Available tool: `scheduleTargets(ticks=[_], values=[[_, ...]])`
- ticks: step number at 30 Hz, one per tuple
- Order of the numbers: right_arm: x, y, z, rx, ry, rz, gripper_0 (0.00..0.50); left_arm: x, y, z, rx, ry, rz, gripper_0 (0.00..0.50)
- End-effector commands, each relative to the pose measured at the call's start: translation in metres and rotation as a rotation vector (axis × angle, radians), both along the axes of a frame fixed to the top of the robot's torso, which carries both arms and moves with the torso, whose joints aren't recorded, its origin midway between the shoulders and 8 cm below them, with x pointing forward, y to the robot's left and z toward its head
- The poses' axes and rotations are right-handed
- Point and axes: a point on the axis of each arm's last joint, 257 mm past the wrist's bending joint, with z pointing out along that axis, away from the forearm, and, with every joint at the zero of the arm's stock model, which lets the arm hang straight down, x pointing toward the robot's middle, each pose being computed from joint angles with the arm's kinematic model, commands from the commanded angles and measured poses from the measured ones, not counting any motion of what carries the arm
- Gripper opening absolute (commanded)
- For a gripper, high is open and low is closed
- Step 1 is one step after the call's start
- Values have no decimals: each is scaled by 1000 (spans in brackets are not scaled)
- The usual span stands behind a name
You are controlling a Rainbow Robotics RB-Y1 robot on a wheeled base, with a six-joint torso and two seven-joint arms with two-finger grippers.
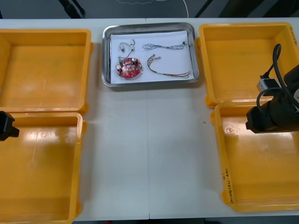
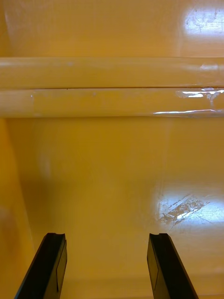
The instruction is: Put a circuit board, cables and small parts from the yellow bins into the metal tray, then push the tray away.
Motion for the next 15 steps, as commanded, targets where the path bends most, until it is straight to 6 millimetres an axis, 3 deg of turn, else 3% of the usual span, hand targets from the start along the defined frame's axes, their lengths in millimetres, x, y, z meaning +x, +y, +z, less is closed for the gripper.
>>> scheduleTargets(ticks=[1, 15], values=[[3, -6, 5, -6, -22, 5, 500, -6, 22, 8, 79, 2, -55, 500], [2, -7, 5, -7, -19, 4, 500, -6, 22, 8, 79, 2, -55, 500]])
